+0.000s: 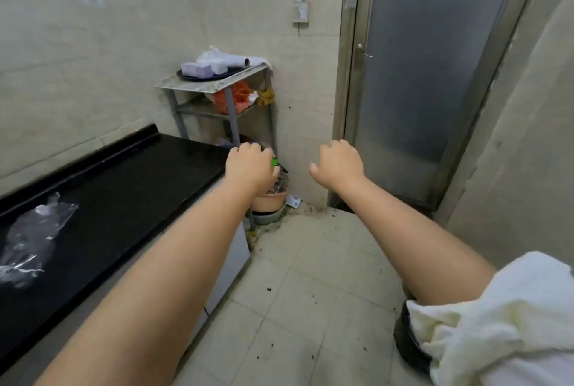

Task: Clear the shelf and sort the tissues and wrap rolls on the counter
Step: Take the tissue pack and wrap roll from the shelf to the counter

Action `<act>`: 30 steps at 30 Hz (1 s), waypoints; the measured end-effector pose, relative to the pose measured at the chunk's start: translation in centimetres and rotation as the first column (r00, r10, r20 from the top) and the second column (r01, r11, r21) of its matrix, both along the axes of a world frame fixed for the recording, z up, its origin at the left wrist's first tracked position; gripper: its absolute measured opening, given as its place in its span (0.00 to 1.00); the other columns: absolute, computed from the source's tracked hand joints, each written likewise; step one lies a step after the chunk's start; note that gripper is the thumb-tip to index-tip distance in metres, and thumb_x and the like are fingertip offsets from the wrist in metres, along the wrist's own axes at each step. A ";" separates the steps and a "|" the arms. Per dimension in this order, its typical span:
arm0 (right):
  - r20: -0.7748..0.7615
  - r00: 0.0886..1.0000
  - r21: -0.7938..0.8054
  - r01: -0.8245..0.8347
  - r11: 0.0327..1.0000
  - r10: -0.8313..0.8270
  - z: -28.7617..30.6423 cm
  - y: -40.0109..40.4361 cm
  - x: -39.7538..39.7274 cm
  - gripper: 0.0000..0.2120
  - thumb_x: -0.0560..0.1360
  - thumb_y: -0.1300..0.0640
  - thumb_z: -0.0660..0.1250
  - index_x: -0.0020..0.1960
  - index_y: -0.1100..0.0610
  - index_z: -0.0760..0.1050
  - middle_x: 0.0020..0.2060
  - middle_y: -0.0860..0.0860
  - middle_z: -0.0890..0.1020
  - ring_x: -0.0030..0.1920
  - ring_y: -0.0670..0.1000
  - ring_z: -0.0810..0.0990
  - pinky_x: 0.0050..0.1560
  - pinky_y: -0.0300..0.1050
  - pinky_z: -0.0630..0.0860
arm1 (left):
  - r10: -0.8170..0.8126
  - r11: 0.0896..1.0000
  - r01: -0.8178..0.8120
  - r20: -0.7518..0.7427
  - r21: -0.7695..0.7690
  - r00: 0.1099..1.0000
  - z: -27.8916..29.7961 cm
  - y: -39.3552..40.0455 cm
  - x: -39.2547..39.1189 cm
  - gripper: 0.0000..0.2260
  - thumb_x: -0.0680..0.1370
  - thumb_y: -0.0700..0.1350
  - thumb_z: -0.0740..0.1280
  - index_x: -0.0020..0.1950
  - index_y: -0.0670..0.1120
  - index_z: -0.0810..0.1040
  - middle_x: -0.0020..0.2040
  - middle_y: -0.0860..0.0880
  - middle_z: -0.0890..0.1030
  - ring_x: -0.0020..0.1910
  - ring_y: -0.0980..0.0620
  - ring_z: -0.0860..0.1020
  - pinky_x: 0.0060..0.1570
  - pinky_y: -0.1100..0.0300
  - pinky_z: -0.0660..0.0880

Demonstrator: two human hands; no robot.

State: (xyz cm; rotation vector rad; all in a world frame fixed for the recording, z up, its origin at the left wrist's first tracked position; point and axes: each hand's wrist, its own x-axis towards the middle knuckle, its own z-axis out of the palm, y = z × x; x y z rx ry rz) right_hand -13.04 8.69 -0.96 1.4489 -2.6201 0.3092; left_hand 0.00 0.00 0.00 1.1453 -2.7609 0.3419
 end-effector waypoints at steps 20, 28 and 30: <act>0.104 0.972 0.183 -0.228 0.956 0.212 -2.4 -34.1 -17.9 0.22 0.77 0.48 0.57 0.61 0.63 0.71 0.59 0.63 0.76 0.60 0.62 0.73 0.57 0.53 0.72 | 0.102 0.963 -0.150 0.213 0.225 0.972 -2.3 -32.7 -16.5 0.21 0.80 0.54 0.56 0.70 0.44 0.65 0.67 0.41 0.70 0.67 0.41 0.67 0.61 0.48 0.69; 0.117 0.955 0.172 -0.290 0.942 0.272 -1.2 -50.9 -24.3 0.21 0.76 0.48 0.59 0.60 0.64 0.71 0.59 0.63 0.76 0.60 0.61 0.74 0.55 0.52 0.74 | 0.140 0.934 -0.193 0.190 0.300 0.972 -1.2 -49.3 -21.5 0.22 0.80 0.55 0.56 0.68 0.44 0.66 0.65 0.40 0.72 0.63 0.40 0.71 0.58 0.47 0.72; 0.106 0.948 0.140 -0.313 0.939 0.300 -0.3 -55.6 -25.5 0.17 0.75 0.49 0.59 0.53 0.62 0.73 0.56 0.63 0.78 0.57 0.62 0.75 0.50 0.50 0.73 | 0.144 0.938 -0.184 0.153 0.292 0.978 -0.3 -53.8 -22.6 0.21 0.79 0.55 0.57 0.68 0.44 0.67 0.65 0.40 0.72 0.63 0.41 0.71 0.59 0.48 0.71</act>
